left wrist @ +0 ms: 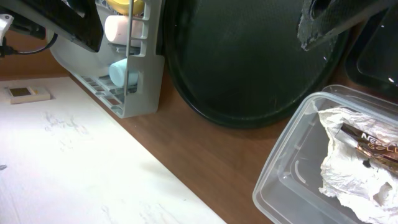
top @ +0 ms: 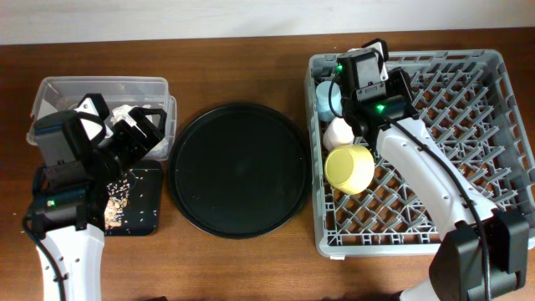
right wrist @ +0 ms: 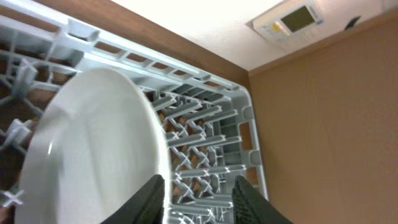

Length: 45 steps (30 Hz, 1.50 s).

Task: Sort waste into correct bins and load items into the dishwasher rack
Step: 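Lower the white plate edge-down into the rack slots near the cups, then open the right gripper and withdraw from the standing plate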

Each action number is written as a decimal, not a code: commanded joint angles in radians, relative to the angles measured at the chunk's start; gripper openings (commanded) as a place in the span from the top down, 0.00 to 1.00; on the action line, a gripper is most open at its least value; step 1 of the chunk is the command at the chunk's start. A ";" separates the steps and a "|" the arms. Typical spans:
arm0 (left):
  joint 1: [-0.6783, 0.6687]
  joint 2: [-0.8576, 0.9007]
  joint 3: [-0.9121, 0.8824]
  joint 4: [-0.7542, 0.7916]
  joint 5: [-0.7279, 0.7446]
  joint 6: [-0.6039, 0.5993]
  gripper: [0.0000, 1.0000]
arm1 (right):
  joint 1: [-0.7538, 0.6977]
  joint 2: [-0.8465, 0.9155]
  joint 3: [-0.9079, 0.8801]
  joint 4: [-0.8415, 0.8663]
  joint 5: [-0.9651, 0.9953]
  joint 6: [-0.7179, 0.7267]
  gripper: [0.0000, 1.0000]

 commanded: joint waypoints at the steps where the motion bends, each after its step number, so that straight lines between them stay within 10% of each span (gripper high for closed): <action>1: 0.003 -0.005 0.014 0.002 -0.004 0.024 0.01 | 0.004 0.006 0.000 0.016 -0.026 0.025 0.27; 17: 0.003 -0.005 0.014 0.002 -0.004 0.024 0.01 | -0.048 -0.379 0.011 -0.168 -0.835 0.361 0.02; 36: 0.003 -0.005 0.014 0.002 -0.004 0.024 0.01 | -0.048 -0.305 0.011 -0.225 -0.833 0.360 0.02; 45: 0.003 -0.005 0.014 0.002 -0.004 0.024 0.01 | -0.134 -0.648 0.005 -0.252 -0.812 0.327 0.02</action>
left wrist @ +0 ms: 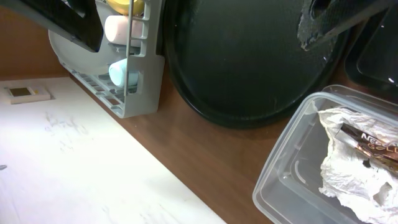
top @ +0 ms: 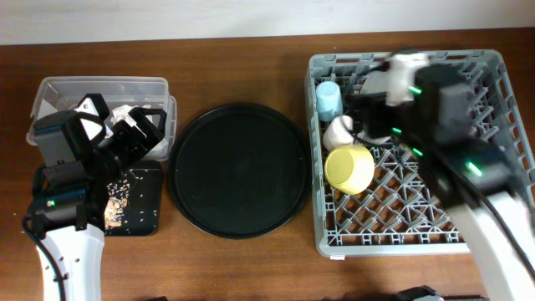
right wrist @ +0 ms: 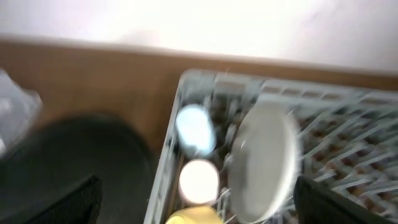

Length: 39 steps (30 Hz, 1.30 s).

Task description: Sort waste into correct bins and load items into the dishwasher rack

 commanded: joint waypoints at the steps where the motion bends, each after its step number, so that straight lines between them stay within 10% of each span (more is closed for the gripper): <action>1: 0.003 -0.005 0.014 0.001 -0.004 0.024 0.01 | -0.072 -0.185 -0.006 0.003 0.008 -0.010 0.02; 10: 0.003 -0.005 0.014 0.001 -0.005 0.024 0.01 | -0.172 -0.633 -0.315 0.085 -0.002 -0.010 0.02; 20: 0.003 -0.005 0.014 0.001 -0.004 0.024 0.01 | -0.172 -1.053 -0.983 0.644 -0.158 0.008 0.02; 39: 0.003 -0.005 0.014 0.001 -0.004 0.024 0.01 | -0.172 -1.194 -1.324 0.798 -0.138 0.040 0.02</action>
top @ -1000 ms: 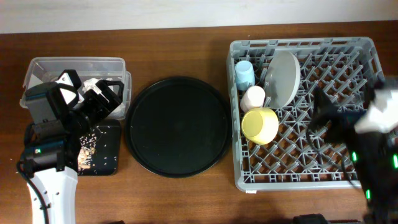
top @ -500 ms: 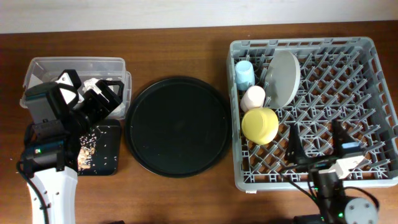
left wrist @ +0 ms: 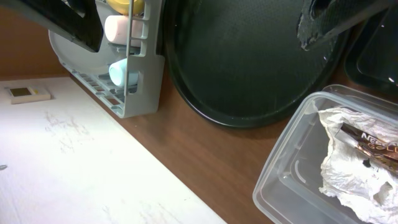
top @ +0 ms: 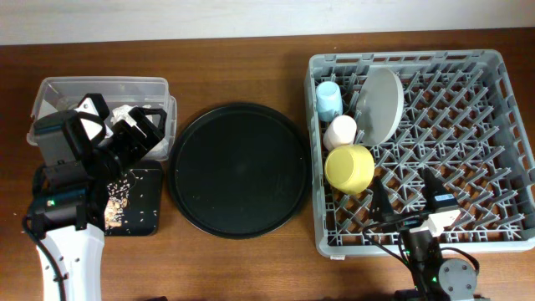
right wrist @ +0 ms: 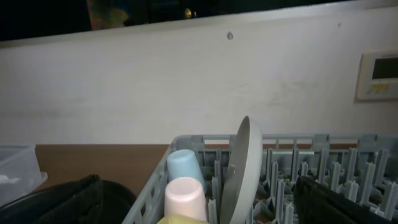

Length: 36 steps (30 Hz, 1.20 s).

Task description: Sort waste into correct bins and load items into the dishwasher rack

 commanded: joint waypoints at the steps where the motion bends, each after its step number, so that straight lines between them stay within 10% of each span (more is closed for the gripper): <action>1: 0.003 -0.006 0.013 0.002 -0.004 0.024 0.01 | -0.007 -0.012 -0.050 0.004 -0.002 0.009 0.02; 36: 0.003 -0.006 0.013 0.002 -0.005 0.024 0.01 | -0.007 -0.012 -0.096 -0.116 -0.001 -0.043 0.01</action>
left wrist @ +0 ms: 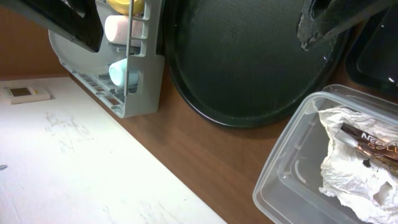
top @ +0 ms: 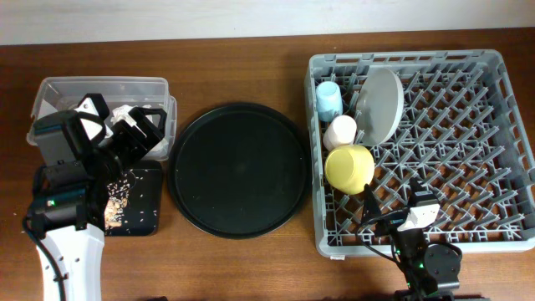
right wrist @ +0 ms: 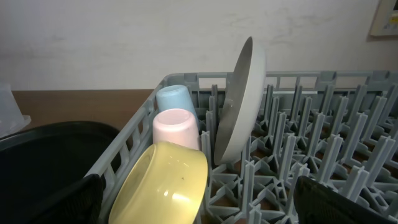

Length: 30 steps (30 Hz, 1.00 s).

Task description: Sort waste into correct bins and load items into the dishwasher rack

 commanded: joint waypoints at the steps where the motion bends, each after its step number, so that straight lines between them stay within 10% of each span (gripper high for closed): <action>1: 0.003 -0.006 0.013 0.002 -0.005 0.024 0.01 | -0.007 -0.011 -0.007 -0.003 -0.002 -0.009 0.02; 16: 0.003 -0.020 0.010 -0.187 -0.077 0.024 0.01 | -0.007 -0.011 -0.007 -0.003 -0.002 -0.009 0.02; 25: 0.000 -0.337 -0.149 -0.328 -0.182 0.023 0.01 | -0.007 -0.011 -0.007 -0.003 -0.002 -0.009 0.02; 30: -0.036 -0.620 -0.377 -0.117 -0.237 0.023 0.01 | -0.007 -0.011 -0.007 -0.003 -0.002 -0.009 0.02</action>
